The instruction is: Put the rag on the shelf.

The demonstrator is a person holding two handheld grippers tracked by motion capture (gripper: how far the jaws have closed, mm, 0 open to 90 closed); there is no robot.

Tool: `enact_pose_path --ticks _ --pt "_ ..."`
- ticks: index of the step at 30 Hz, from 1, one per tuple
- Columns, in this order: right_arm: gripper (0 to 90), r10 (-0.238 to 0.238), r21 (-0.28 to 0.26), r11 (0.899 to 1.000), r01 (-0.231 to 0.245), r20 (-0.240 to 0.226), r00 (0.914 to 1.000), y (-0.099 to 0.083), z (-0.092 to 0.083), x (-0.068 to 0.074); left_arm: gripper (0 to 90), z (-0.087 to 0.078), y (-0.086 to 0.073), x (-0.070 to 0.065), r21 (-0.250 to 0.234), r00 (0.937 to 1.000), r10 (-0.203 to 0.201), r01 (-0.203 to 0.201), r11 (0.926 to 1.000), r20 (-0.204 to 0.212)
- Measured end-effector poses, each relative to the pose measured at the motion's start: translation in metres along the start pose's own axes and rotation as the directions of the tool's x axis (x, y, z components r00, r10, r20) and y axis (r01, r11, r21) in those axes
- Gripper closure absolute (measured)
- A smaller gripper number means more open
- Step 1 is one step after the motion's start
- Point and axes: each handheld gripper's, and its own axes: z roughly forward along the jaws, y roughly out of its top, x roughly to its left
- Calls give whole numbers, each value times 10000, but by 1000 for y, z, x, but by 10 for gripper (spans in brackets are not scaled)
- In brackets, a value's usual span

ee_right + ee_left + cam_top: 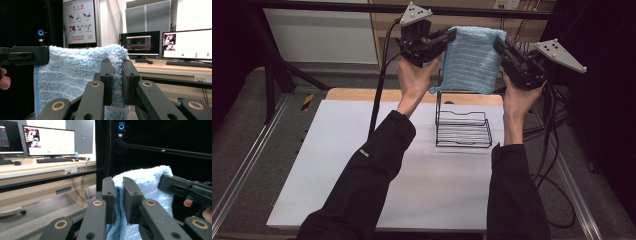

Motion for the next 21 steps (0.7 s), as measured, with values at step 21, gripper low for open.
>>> enact_pose_path --ticks 21 --pt "818 -34 781 9969 29 57 10000 -28 30 -31 800 34 -28 14 457 9998 48 -39 9989 -181"
